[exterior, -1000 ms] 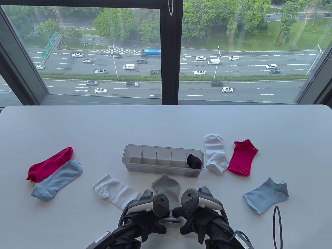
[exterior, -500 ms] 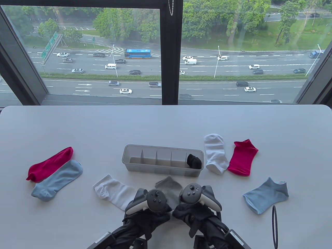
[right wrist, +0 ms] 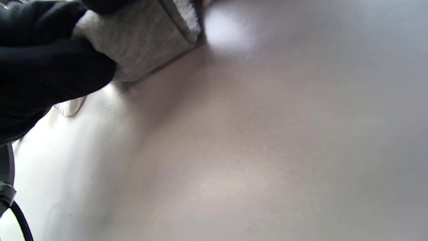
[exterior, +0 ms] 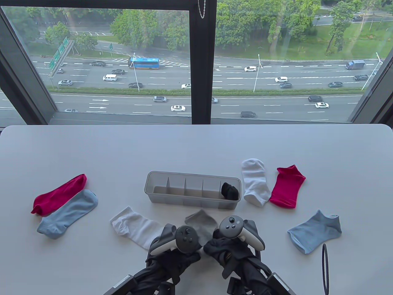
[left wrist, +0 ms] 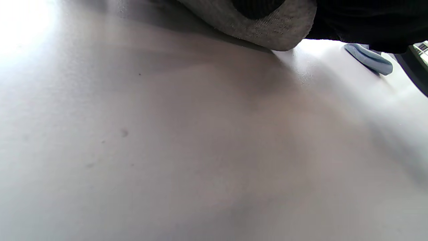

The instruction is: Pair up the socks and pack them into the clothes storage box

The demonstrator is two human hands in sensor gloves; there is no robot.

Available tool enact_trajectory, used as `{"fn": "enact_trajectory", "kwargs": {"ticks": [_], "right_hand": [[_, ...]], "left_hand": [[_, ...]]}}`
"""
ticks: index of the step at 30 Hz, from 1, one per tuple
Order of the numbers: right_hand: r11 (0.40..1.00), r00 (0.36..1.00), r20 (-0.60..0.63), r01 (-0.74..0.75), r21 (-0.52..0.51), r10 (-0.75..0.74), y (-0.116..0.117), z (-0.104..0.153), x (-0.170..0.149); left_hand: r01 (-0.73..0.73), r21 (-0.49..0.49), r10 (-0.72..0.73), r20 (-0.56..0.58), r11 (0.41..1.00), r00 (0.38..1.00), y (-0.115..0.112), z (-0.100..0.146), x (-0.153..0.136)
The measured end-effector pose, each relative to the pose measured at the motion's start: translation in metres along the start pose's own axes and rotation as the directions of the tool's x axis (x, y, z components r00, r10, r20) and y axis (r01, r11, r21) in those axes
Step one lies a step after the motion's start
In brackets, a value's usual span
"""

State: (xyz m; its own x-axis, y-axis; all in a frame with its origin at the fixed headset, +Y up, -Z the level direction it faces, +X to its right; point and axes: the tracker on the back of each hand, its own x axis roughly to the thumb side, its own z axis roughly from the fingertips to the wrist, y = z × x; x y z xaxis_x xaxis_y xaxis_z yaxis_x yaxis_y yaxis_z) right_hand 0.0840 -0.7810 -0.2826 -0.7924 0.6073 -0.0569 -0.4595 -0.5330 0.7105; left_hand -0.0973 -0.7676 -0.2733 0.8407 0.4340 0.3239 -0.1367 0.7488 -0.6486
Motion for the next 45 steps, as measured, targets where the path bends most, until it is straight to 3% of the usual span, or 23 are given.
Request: {"fn": "enact_trajectory", "kwargs": {"ticks": [2,6,12,17,20,27,31,35,41,45], "right_hand": [[0.999,0.999,0.036,0.012,0.04,-0.014,-0.0001,0.0002,-0.0018],[0.999,0.999,0.008,-0.032,-0.008,0.032,0.0012,-0.0006,0.0003],[1.0,1.0,0.012,0.016,0.02,-0.017,0.0011,-0.0002,0.0],[0.997,0.998,0.034,0.059,0.058,-0.061,0.0031,-0.0004,-0.0017],[1.0,1.0,0.016,0.01,0.014,-0.01,0.0027,-0.0007,0.0002],[0.996,0.997,0.024,0.071,0.047,-0.072,0.0023,-0.0006,-0.0004],[0.988,0.991,0.059,0.116,0.098,-0.122,0.003,-0.0018,-0.0019],[0.993,0.993,0.053,0.101,0.055,-0.104,-0.001,-0.0007,-0.0011],[0.991,0.992,0.038,0.122,0.053,-0.124,-0.0016,-0.0009,-0.0026],[0.988,0.988,0.066,0.131,0.087,-0.137,0.0007,-0.0004,-0.002]], "left_hand": [[-0.033,-0.006,0.033,0.011,0.999,0.999,-0.0003,0.0007,-0.0027],[-0.031,-0.051,0.033,0.023,0.998,0.999,-0.0035,-0.0009,-0.001],[0.051,0.087,-0.053,0.018,0.995,0.998,0.0033,0.0039,0.0048],[0.007,0.041,-0.008,0.023,0.999,1.0,0.0011,0.0027,-0.0004],[0.015,-0.018,-0.014,0.019,1.0,1.0,-0.003,0.0003,0.0022],[0.009,0.044,-0.01,0.022,0.999,1.0,0.0029,0.0029,0.0015],[-0.029,0.008,0.029,0.03,1.0,0.999,0.001,0.002,-0.0032],[-0.041,-0.016,0.042,0.025,0.999,0.999,-0.0017,0.001,-0.0014],[-0.017,0.074,0.015,0.035,0.997,0.999,0.0029,0.004,0.0018],[-0.054,0.042,0.052,0.037,0.998,0.998,0.0016,0.0031,-0.0035]]}}
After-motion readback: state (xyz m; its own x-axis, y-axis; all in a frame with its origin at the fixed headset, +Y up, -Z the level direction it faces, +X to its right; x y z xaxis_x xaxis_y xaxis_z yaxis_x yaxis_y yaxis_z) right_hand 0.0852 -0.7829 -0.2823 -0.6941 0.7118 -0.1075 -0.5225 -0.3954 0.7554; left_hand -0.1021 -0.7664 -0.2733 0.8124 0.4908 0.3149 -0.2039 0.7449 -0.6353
